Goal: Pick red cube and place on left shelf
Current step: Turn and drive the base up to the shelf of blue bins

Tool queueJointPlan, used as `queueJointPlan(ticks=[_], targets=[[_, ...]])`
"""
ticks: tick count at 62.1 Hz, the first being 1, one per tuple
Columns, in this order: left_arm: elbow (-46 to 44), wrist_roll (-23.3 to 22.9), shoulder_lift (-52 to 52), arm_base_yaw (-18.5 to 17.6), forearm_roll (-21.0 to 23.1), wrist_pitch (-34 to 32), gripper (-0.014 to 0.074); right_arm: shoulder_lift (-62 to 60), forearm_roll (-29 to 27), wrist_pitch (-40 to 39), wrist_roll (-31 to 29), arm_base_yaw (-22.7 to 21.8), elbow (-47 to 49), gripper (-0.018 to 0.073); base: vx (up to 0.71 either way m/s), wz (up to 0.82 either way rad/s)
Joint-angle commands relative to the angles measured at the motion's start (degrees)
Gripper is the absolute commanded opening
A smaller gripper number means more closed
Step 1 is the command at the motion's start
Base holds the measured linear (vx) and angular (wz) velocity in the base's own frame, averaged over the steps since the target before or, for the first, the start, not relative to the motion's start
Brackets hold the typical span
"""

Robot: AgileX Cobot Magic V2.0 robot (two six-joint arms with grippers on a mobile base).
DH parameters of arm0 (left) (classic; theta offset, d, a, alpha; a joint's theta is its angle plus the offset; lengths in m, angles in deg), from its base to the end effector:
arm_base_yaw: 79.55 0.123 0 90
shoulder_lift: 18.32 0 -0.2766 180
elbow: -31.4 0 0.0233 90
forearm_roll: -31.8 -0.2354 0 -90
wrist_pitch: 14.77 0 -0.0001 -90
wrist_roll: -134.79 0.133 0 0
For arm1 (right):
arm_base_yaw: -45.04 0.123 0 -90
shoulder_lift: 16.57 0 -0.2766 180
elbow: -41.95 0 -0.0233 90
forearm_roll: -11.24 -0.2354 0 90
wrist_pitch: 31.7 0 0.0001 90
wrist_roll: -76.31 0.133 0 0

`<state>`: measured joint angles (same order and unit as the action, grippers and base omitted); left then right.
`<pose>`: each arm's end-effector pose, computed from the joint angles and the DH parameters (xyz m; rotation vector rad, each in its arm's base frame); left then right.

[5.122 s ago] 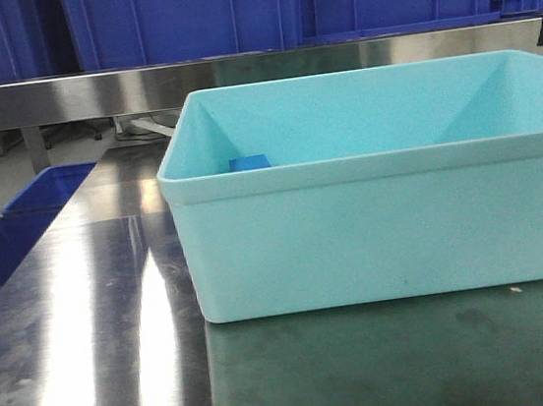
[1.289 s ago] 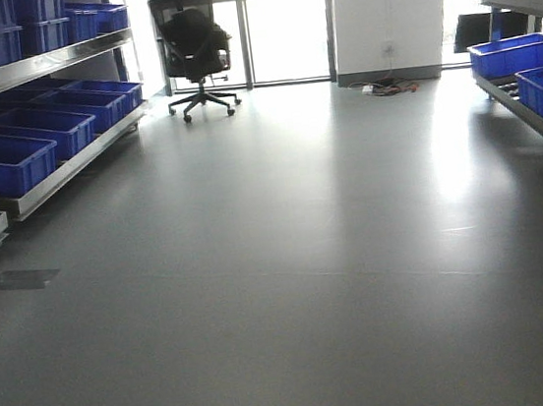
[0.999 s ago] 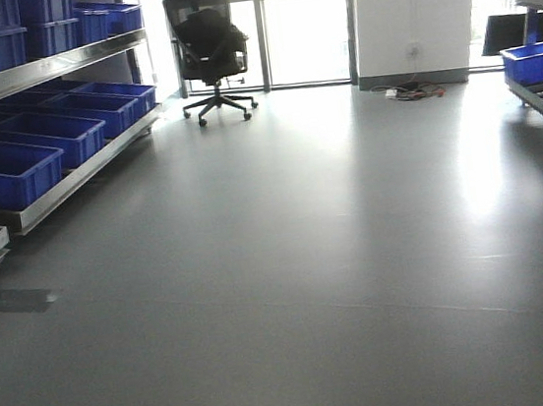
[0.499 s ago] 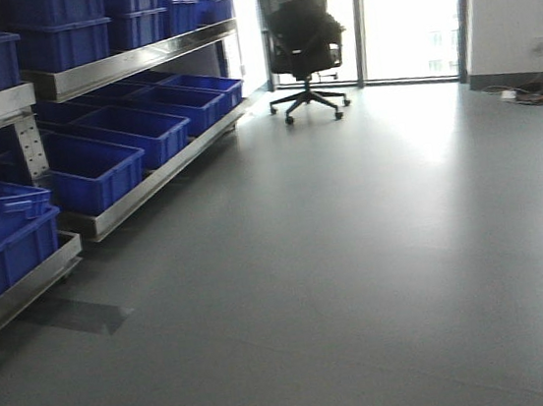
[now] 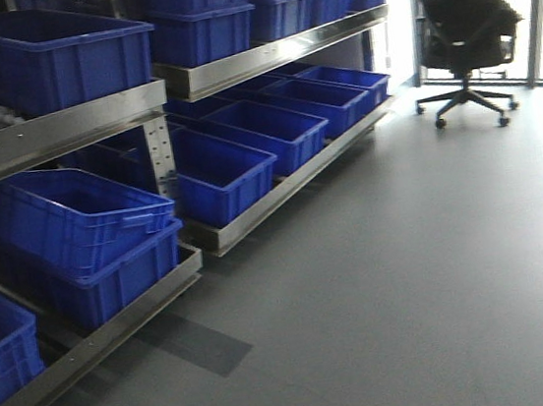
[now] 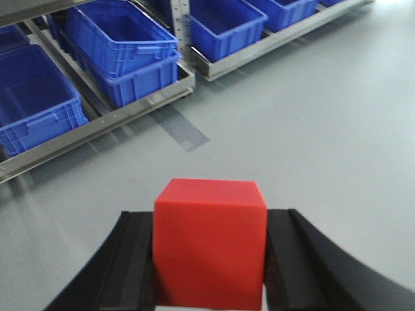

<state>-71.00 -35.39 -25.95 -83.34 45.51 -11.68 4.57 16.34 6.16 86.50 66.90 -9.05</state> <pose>0.0911 -0.0078 0.2065 0.0091 1.5411 -0.1160 0.0805 0.0245 0.2719 -0.2266 1.9138 0.2762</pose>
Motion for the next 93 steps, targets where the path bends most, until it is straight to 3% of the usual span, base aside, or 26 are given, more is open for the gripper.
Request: queueJointPlan(ticks=[1, 43, 93], targets=[[1.36, -0.01, 0.83, -0.28, 0.08, -4.88, 0.0102, 0.63, 0.84, -5.06, -0.03, 0.01, 1.37, 0.0058, 0.56, 0.56], [1.36, -0.01, 0.83, -0.28, 0.08, -4.88, 0.0102, 0.63, 0.84, -5.06, -0.03, 0.01, 1.37, 0.0058, 0.46, 0.68], [1.36, -0.01, 0.83, -0.28, 0.08, -4.88, 0.0102, 0.63, 0.84, -5.06, -0.03, 0.01, 1.37, 0.0058, 0.34, 0.38]])
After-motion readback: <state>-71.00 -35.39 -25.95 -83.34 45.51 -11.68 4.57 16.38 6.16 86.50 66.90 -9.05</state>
